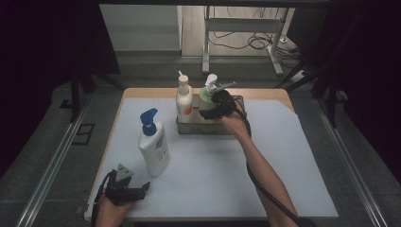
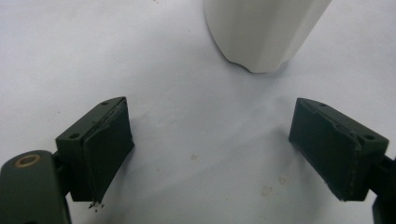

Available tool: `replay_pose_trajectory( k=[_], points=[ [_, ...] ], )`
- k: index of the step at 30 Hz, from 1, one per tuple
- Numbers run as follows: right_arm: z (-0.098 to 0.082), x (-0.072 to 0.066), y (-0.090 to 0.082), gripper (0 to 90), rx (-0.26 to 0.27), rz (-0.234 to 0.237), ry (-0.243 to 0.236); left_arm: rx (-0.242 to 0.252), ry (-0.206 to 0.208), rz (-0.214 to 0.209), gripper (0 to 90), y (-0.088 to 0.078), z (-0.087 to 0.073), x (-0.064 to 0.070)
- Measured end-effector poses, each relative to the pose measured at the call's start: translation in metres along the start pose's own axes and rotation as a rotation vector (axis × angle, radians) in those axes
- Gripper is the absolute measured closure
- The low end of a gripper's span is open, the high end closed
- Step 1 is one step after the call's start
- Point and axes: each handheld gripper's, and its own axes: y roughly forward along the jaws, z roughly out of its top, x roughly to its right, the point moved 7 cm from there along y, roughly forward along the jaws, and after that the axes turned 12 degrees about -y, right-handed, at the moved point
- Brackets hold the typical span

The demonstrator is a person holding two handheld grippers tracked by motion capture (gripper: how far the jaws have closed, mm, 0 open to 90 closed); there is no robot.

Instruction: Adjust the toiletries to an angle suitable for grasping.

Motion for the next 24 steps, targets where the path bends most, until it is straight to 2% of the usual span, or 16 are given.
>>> replay_pose_trajectory(
  k=[13, 24],
  points=[
    [-0.0044, 0.0007, 0.0056, 12.5, -0.006, 0.008, 0.012, 0.001, 0.0, 0.0, 12.6, 0.0, 0.0, 0.0001],
    [-0.0069, 0.0025, 0.0053, 10.7, 0.044, 0.032, 0.01, 0.002, -0.001, 0.0, 12.6, 0.0001, 0.0, 0.0001]
  ],
)
